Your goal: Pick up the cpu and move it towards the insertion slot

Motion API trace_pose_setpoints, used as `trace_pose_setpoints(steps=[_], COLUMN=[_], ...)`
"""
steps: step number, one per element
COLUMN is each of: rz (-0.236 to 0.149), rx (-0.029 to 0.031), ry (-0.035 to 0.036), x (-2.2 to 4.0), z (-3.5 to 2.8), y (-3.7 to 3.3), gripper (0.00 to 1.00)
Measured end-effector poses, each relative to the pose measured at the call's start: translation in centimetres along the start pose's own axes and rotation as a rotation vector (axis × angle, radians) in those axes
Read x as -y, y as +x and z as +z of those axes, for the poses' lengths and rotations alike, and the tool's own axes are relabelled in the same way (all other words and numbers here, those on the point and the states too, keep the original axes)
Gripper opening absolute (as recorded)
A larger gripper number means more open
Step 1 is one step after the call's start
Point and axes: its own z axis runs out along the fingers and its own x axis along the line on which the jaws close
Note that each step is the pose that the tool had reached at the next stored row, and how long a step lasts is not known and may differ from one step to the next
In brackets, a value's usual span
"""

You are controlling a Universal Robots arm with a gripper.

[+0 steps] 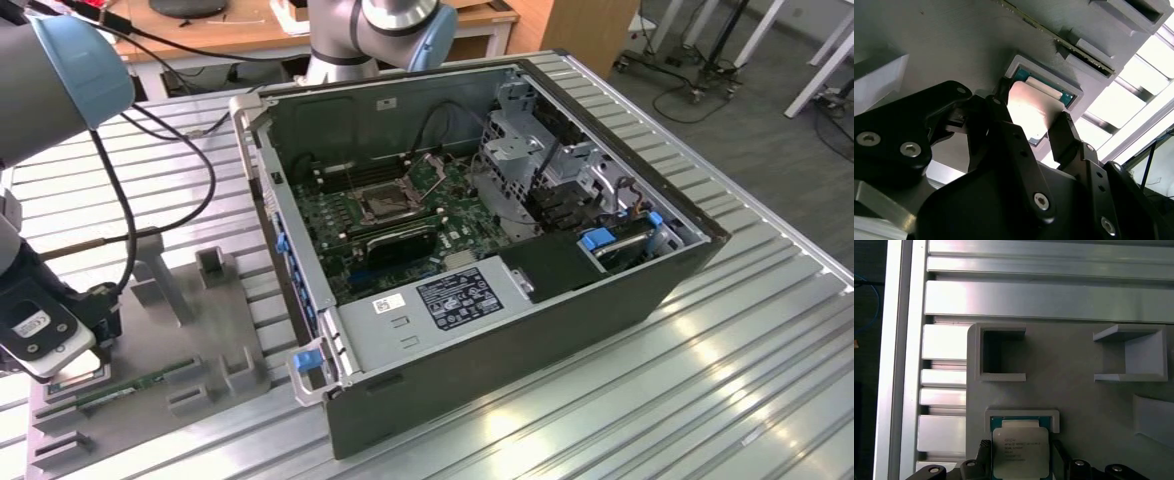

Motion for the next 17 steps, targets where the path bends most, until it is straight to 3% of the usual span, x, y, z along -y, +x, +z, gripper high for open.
trace_pose_setpoints(steps=[3, 13, 17], rz=[0.000, 0.000, 0.000], rx=[-0.0001, 0.0002, 0.0002], ry=[0.0000, -0.0001, -0.0001], x=[0.00, 0.00, -0.02], z=[0.00, 0.00, -0.42], y=[0.00, 0.00, 0.00], gripper=[0.54, 0.54, 0.54])
